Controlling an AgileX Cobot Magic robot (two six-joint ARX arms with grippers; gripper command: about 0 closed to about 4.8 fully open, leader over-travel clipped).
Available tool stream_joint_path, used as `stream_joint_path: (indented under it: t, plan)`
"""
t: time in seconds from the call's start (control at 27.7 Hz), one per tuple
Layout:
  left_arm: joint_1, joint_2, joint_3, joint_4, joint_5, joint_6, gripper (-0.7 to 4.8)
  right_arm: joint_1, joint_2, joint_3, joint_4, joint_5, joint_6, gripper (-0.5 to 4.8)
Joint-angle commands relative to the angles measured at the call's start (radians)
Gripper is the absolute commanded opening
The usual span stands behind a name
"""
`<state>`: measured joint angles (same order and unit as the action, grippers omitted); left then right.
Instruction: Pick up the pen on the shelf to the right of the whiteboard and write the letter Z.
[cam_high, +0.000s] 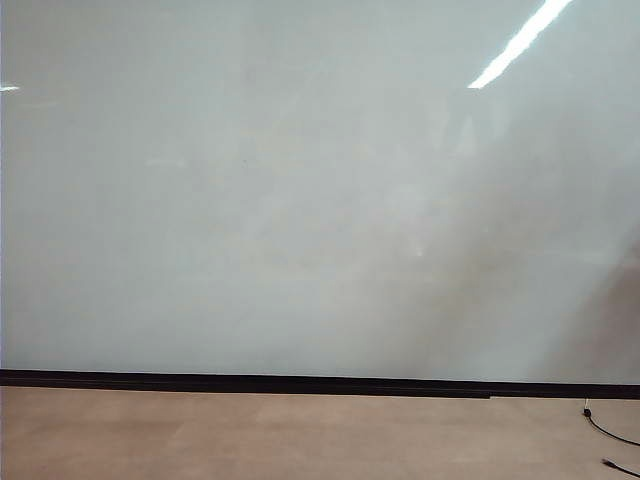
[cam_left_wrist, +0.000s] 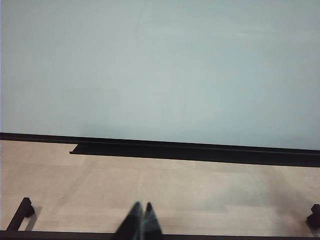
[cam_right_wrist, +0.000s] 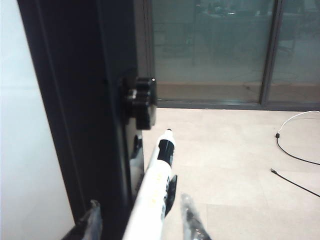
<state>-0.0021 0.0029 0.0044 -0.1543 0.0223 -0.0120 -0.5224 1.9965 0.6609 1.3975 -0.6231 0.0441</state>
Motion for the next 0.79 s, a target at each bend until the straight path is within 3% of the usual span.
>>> stream_joint_path:
  t: [0.04,0.07,0.11,0.29,0.69,0.79]
  plan:
    - [0.0,0.0,0.002,0.005,0.0,0.004,-0.04,0.0,-0.003,0.005,0.018,-0.007,0.004,0.47]
    - [0.0,0.0,0.002,0.005,0.0,0.004,-0.05,0.0,-0.003,0.005,0.018,-0.009,0.004,0.03]
    - [0.0,0.0,0.002,0.005,0.0,0.004,-0.04,0.0,-0.003,0.005,0.018,-0.009,0.005,-0.09]
    - [0.0,0.0,0.002,0.005,0.0,0.004,-0.05,0.0,-0.008,0.004,0.019,0.012,0.013,-0.09]
    - [0.0,0.0,0.002,0.005,0.0,0.004,-0.05,0.001,-0.029,0.003,0.019,0.268,0.044,-0.09]
    - [0.0,0.0,0.002,0.005,0.001,0.004,-0.05,0.003,-0.064,-0.025,0.018,0.293,0.056,-0.09]
